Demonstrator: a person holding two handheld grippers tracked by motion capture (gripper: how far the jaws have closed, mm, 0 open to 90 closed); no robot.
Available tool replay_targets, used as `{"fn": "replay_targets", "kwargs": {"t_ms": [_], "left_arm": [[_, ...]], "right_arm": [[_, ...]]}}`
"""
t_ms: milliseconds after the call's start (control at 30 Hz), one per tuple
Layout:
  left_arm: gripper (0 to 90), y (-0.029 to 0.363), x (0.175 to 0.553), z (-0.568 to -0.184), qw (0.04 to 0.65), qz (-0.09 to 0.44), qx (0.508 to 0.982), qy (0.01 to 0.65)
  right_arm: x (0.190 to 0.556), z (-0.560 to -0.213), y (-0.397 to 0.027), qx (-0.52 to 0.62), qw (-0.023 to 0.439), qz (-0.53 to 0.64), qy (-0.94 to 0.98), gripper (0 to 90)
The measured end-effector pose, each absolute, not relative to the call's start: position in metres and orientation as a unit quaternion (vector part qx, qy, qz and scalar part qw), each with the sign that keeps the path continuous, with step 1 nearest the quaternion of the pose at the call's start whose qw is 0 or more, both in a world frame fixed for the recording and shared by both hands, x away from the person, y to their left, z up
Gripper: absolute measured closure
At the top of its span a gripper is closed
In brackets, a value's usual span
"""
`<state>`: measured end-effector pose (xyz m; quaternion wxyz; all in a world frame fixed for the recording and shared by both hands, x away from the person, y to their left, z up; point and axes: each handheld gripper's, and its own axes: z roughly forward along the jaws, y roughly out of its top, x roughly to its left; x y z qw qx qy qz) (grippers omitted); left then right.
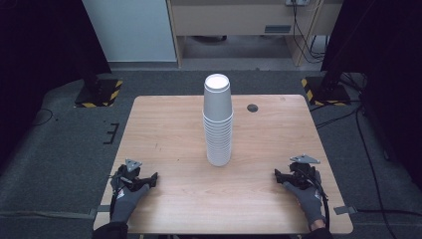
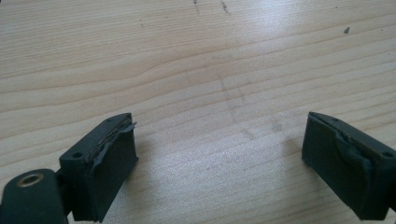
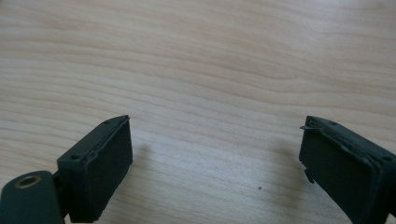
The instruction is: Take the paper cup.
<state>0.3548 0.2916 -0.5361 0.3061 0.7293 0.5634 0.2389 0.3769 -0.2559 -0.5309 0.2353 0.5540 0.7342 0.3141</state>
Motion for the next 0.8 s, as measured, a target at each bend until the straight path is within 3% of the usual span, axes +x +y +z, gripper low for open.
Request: {"fn": "replay_targets", "kwargs": {"t_ms": [800], "left_arm": [[7.0,0.292,0.355,-0.536,0.304,0.238,0.730,0.564]], "right_arm": [[0.361,-0.459,-0.241,0.502,0.266,0.466,0.678,12.5]]}}
